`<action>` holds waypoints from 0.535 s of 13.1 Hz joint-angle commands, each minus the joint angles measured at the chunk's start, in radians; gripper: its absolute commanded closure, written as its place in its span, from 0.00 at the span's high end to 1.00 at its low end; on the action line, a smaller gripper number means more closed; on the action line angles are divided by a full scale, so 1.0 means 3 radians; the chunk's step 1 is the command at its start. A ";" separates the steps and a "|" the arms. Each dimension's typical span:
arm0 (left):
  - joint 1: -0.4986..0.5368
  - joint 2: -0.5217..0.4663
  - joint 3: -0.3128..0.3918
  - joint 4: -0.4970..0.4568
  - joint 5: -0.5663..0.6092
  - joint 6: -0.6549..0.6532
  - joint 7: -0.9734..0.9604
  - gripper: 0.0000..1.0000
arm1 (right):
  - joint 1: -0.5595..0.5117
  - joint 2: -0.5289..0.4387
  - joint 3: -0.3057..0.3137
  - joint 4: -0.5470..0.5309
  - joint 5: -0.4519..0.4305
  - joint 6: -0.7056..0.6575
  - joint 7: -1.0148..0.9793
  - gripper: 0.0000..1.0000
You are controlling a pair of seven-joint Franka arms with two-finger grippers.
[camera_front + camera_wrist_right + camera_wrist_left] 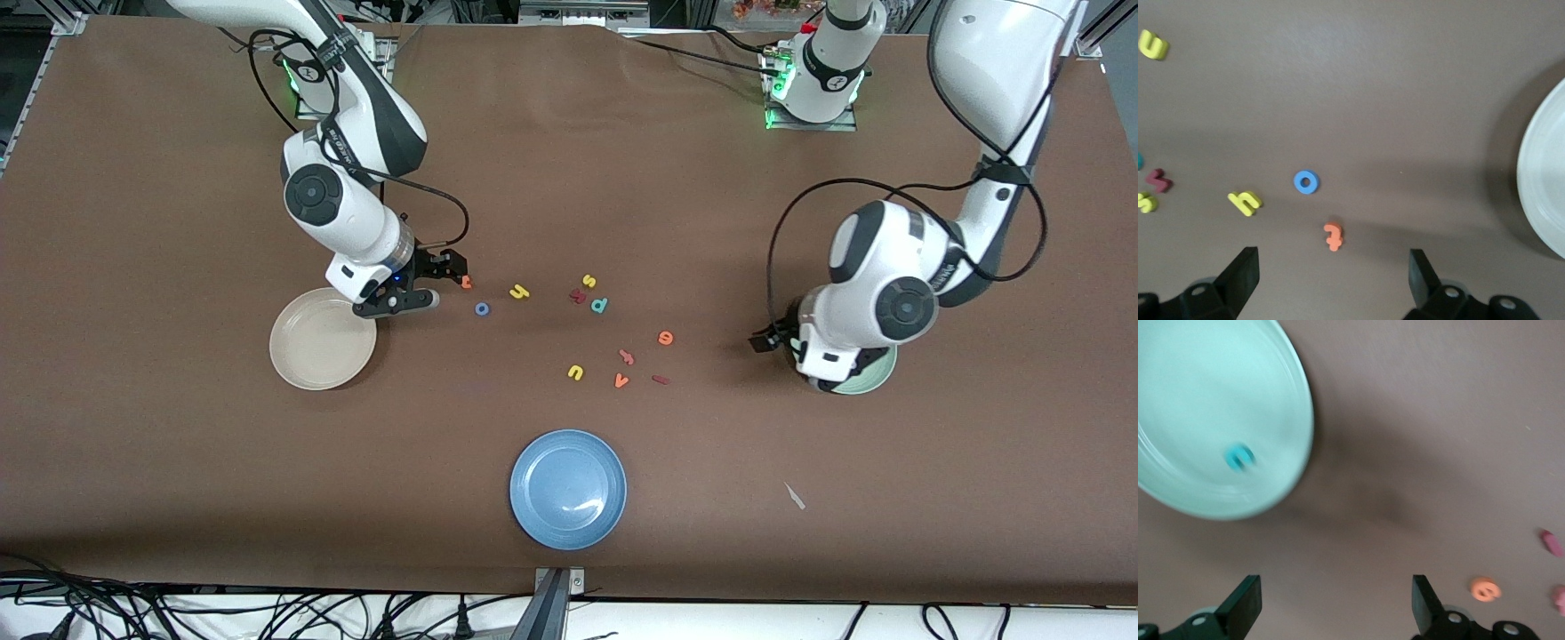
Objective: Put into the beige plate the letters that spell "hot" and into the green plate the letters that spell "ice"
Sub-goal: 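Reach the left gripper to orange e while the right reaches orange f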
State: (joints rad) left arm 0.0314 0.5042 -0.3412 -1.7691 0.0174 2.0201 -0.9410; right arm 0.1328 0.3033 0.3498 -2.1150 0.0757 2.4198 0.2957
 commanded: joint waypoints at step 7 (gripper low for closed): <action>-0.0626 0.0533 0.0028 0.0052 -0.0007 0.0992 -0.1812 0.99 | 0.0084 0.0123 0.0082 -0.0533 -0.0149 0.0749 0.0849 0.96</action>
State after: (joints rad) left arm -0.1446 0.6421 -0.3418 -1.7711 0.0174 2.3030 -1.4238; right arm 0.1371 0.3118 0.3665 -2.2702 0.0701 2.6111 0.4671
